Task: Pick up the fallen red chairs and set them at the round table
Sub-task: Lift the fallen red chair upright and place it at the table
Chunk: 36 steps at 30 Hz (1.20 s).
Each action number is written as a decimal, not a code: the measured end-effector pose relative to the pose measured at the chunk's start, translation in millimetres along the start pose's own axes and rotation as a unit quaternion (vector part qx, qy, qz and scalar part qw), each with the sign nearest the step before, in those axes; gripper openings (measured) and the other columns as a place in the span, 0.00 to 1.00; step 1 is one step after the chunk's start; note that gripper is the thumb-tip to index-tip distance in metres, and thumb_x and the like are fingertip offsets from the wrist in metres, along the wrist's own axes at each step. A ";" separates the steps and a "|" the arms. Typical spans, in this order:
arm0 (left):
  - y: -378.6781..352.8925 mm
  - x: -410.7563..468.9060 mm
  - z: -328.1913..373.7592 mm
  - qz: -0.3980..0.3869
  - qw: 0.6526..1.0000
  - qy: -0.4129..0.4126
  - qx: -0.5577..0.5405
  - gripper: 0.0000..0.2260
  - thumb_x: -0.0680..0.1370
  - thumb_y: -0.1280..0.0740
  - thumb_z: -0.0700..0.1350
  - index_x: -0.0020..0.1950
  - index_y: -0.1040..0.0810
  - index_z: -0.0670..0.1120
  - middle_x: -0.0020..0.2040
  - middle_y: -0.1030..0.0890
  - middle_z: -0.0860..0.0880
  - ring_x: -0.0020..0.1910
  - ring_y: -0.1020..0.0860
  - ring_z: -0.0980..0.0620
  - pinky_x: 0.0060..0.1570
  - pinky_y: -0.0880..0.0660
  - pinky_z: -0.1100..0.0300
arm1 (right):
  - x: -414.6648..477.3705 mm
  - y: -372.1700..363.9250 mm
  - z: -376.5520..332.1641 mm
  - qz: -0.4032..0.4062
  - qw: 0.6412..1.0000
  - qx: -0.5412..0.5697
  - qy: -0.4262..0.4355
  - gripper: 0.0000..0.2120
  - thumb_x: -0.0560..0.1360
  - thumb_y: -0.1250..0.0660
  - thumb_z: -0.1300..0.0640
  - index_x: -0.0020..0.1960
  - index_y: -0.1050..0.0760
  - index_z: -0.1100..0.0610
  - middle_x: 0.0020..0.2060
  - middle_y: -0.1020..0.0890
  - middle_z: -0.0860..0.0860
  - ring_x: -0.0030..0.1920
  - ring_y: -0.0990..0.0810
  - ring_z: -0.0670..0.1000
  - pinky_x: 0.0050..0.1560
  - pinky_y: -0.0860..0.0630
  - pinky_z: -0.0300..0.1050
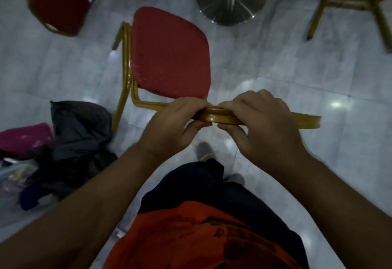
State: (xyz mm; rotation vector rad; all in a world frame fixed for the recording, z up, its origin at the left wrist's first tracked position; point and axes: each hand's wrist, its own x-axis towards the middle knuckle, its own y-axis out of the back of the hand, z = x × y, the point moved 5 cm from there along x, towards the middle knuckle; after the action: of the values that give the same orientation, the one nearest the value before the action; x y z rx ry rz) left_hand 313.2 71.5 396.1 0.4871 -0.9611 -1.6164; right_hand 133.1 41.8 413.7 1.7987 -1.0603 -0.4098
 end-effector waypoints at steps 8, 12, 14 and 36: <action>56.8 -60.4 -38.0 0.048 0.992 0.110 -0.042 0.13 0.80 0.33 0.46 0.63 0.25 0.45 0.56 0.25 0.56 0.53 0.25 0.59 0.55 0.26 0.65 | -3.6 0.1 -22.7 -0.049 0.997 -0.031 -0.051 0.28 0.76 0.42 0.29 0.64 0.24 0.47 0.51 0.20 0.46 0.52 0.24 0.52 0.51 0.27 0.55; 91.6 -90.2 -68.1 0.050 0.989 0.121 -0.065 0.12 0.80 0.34 0.45 0.63 0.27 0.47 0.56 0.25 0.55 0.52 0.25 0.58 0.54 0.25 0.62 | -8.9 -6.9 -44.5 -0.030 0.997 -0.004 -0.078 0.22 0.76 0.39 0.35 0.62 0.24 0.49 0.50 0.20 0.47 0.49 0.24 0.51 0.49 0.25 0.56; 113.8 -107.6 -85.2 0.052 0.988 0.122 -0.084 0.12 0.79 0.33 0.45 0.62 0.27 0.48 0.54 0.24 0.53 0.51 0.25 0.58 0.52 0.26 0.61 | -3.2 -15.5 -66.5 -0.016 0.996 -0.005 -0.083 0.20 0.77 0.38 0.37 0.59 0.24 0.50 0.47 0.21 0.47 0.47 0.26 0.51 0.47 0.26 0.56; 229.8 -185.2 -131.4 0.104 0.983 0.070 0.137 0.16 0.76 0.33 0.63 0.49 0.18 0.51 0.43 0.19 0.54 0.41 0.22 0.51 0.38 0.26 0.54 | 95.3 -111.2 -244.4 -0.053 0.997 0.036 -0.043 0.30 0.67 0.37 0.22 0.51 0.26 0.48 0.43 0.25 0.40 0.45 0.29 0.45 0.48 0.30 0.46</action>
State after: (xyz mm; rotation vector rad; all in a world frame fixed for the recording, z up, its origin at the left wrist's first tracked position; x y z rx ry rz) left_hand 601.8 196.5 469.8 0.6576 -1.0947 -1.2526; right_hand 404.5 121.0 449.5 1.9217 -1.0537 -0.5229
